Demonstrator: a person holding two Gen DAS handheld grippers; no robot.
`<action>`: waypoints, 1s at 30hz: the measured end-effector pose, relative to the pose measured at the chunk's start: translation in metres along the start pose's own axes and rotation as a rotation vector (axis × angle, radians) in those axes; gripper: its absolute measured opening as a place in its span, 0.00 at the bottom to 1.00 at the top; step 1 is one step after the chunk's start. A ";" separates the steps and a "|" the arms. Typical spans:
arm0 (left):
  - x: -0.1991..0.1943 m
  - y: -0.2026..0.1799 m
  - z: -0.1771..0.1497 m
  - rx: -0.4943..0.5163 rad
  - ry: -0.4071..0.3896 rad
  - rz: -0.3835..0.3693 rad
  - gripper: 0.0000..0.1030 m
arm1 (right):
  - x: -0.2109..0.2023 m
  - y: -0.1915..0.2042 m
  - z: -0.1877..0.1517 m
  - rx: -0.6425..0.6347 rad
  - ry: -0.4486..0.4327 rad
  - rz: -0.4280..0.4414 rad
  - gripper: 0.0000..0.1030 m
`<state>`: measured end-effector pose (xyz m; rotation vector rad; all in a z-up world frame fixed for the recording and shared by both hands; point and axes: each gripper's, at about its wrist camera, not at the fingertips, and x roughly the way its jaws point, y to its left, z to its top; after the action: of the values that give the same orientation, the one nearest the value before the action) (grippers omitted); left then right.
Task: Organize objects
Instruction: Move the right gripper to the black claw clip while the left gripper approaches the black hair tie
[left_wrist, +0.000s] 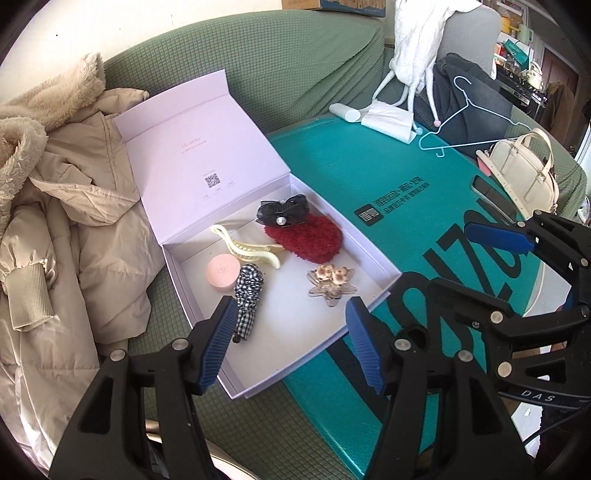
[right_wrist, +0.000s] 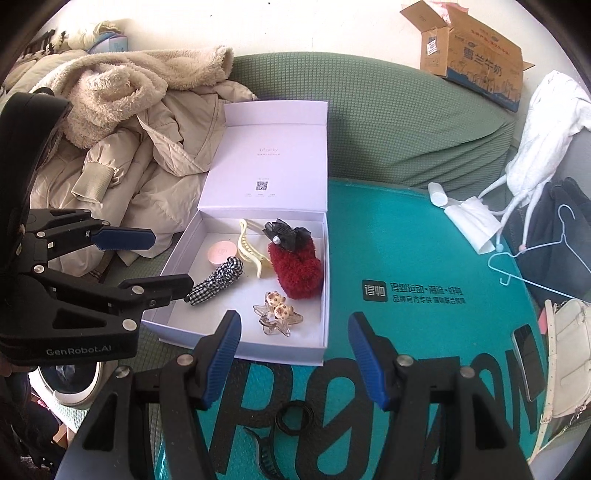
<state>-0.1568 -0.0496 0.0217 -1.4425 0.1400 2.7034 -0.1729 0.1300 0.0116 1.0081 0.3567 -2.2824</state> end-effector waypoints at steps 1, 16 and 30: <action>-0.003 -0.003 -0.001 0.001 -0.004 -0.005 0.59 | -0.004 -0.001 -0.002 0.001 -0.004 -0.002 0.59; 0.001 -0.040 -0.042 0.009 0.035 -0.048 0.60 | -0.032 -0.012 -0.054 0.034 0.007 0.002 0.59; 0.027 -0.065 -0.080 0.033 0.100 -0.137 0.60 | -0.025 -0.012 -0.106 0.063 0.074 0.052 0.59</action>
<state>-0.0984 0.0060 -0.0481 -1.5191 0.0867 2.5106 -0.1064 0.1987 -0.0411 1.1232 0.2874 -2.2266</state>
